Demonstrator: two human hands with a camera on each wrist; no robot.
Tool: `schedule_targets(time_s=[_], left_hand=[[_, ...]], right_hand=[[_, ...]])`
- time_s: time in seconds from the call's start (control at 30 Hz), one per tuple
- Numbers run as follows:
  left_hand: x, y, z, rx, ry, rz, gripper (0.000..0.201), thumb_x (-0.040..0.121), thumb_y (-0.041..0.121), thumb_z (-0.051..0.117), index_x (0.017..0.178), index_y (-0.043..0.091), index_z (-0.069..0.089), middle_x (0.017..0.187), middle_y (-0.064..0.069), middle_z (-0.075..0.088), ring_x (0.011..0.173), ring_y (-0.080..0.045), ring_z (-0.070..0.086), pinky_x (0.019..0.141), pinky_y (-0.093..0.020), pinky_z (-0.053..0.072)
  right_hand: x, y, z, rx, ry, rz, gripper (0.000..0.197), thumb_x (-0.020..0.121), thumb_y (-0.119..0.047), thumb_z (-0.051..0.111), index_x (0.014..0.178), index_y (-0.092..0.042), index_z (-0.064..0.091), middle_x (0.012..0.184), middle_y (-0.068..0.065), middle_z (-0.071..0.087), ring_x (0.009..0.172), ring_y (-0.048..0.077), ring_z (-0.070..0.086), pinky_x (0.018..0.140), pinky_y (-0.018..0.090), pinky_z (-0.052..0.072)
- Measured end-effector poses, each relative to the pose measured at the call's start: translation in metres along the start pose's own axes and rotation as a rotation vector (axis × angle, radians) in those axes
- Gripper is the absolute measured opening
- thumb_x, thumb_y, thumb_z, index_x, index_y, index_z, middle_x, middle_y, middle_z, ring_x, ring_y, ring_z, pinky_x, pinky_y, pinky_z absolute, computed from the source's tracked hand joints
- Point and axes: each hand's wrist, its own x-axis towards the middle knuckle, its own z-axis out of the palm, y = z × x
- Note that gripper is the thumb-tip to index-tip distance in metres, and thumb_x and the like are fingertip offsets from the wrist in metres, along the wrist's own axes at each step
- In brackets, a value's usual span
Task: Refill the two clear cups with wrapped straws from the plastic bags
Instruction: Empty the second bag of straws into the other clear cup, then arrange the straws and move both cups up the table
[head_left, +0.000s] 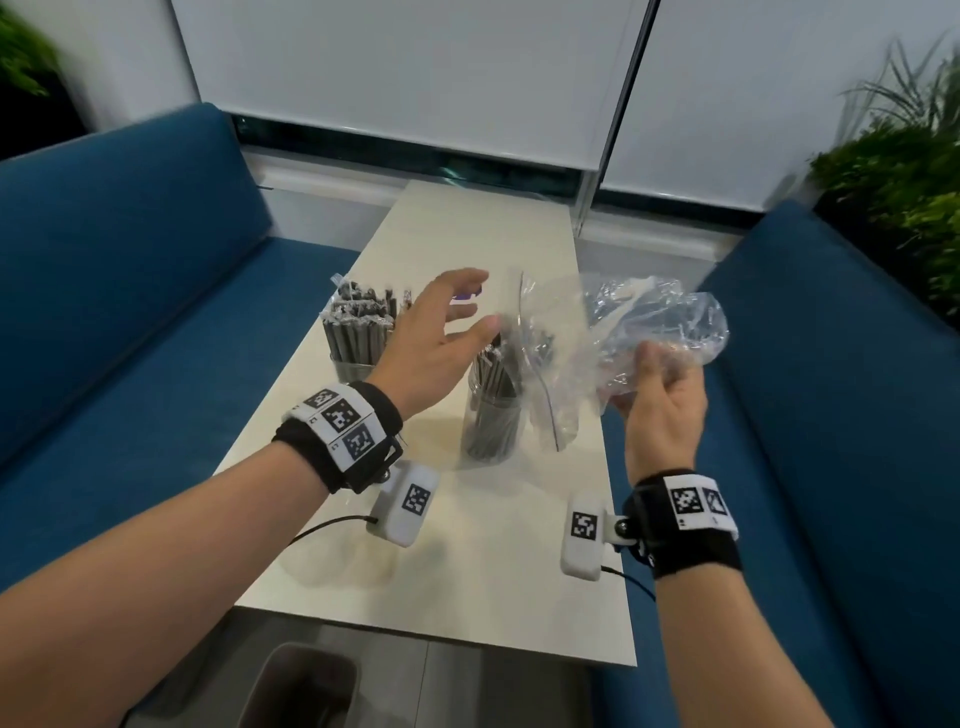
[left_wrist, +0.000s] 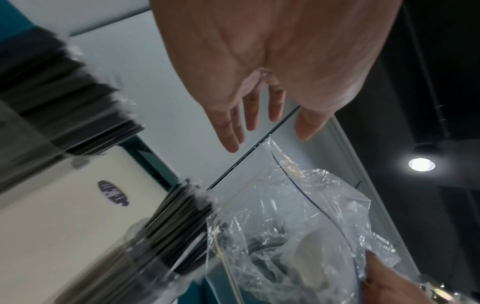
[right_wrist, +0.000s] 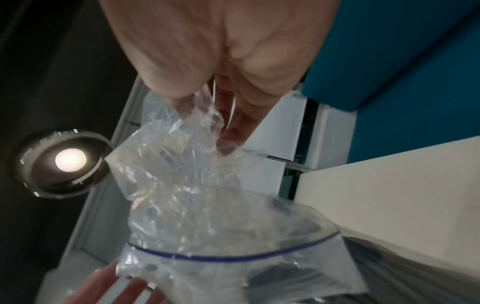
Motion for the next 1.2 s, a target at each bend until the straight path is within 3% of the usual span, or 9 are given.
schedule_targets(time_s=[0.23,0.37,0.47,0.53,0.7,0.83,0.9,1.0,1.2], left_hand=[[-0.030,0.016,-0.004,0.011,-0.128,-0.038,0.079,0.077,0.061,0.079,0.142,0.053,0.034,0.139,0.012,0.049,0.109,-0.005,0.067,0.084,-0.029,0.057],[-0.061,0.003,0.000,0.056,-0.278,-0.059,0.083,0.084,0.039,0.081,0.150,0.045,0.030,0.133,0.007,0.054,0.090,-0.016,0.073,0.084,-0.045,0.063],[-0.079,-0.031,0.001,0.151,-0.407,-0.177,0.080,0.089,0.030,0.077,0.153,0.040,0.030,0.125,0.001,0.059,0.072,-0.015,0.068,0.081,-0.047,0.063],[-0.087,-0.055,0.006,0.253,-0.501,-0.273,0.085,0.088,0.029,0.077,0.154,0.037,0.024,0.127,-0.001,0.060,0.068,-0.012,0.065,0.078,-0.040,0.064],[-0.099,-0.095,0.031,0.486,-0.389,-0.315,0.081,0.086,0.032,0.077,0.146,0.025,0.023,0.146,-0.007,0.046,0.115,-0.024,0.060,0.099,-0.039,0.051],[-0.115,-0.101,0.050,0.792,-0.458,0.019,0.048,0.093,0.044,0.064,0.136,0.030,0.050,0.142,0.001,0.046,0.130,-0.025,0.042,0.104,-0.041,0.045],[-0.122,-0.111,0.059,0.919,-0.639,0.015,0.042,0.098,0.043,0.055,0.138,0.030,0.054,0.144,0.001,0.048,0.132,-0.026,0.043,0.106,-0.042,0.042],[-0.125,-0.129,0.065,0.973,-0.768,-0.075,0.046,0.101,0.036,0.049,0.146,0.028,0.050,0.151,-0.003,0.046,0.138,-0.027,0.041,0.110,-0.043,0.039],[-0.122,-0.133,0.057,0.747,-0.909,-0.213,0.052,0.103,0.037,0.050,0.153,0.028,0.042,0.160,-0.004,0.039,0.144,-0.025,0.039,0.118,-0.040,0.035]], right_hand=[[-0.032,-0.006,0.001,0.324,-0.085,-0.036,0.010,0.102,-0.025,0.060,0.104,-0.016,0.062,0.096,0.000,0.074,0.086,0.020,0.073,0.071,0.038,0.062],[-0.077,0.035,-0.015,0.288,-0.280,0.255,0.016,0.098,-0.033,0.068,0.103,-0.017,0.069,0.097,0.007,0.076,0.093,0.028,0.075,0.076,0.039,0.060],[-0.098,0.074,-0.041,0.112,-0.107,0.378,0.081,0.076,-0.028,0.091,0.143,-0.028,0.045,0.129,0.004,0.069,0.112,0.033,0.073,0.083,0.042,0.061],[-0.107,0.088,-0.059,0.007,-0.024,0.366,0.091,0.080,-0.013,0.088,0.148,-0.042,0.033,0.128,-0.002,0.065,0.105,0.023,0.075,0.085,0.043,0.061],[-0.108,0.117,-0.065,-0.917,-0.336,0.339,0.027,0.090,-0.053,0.069,0.093,-0.026,0.065,0.094,-0.006,0.072,0.093,0.020,0.068,0.086,0.039,0.055],[-0.099,0.140,-0.054,-1.374,-0.442,0.360,0.052,0.094,-0.056,0.060,0.127,-0.016,0.061,0.129,0.008,0.060,0.121,0.028,0.054,0.103,0.042,0.049],[-0.100,0.146,-0.054,-1.386,-0.372,0.134,0.060,0.093,-0.043,0.069,0.142,-0.017,0.048,0.138,0.005,0.048,0.128,0.027,0.047,0.101,0.041,0.051],[-0.103,0.147,-0.052,-1.280,-0.492,-0.182,0.025,0.096,-0.023,0.066,0.120,-0.017,0.061,0.121,0.001,0.056,0.106,0.023,0.059,0.078,0.034,0.055],[-0.096,0.146,-0.053,-1.308,-0.846,0.106,0.032,0.108,-0.032,0.045,0.128,-0.019,0.066,0.131,-0.001,0.060,0.120,0.021,0.060,0.103,0.031,0.047]])
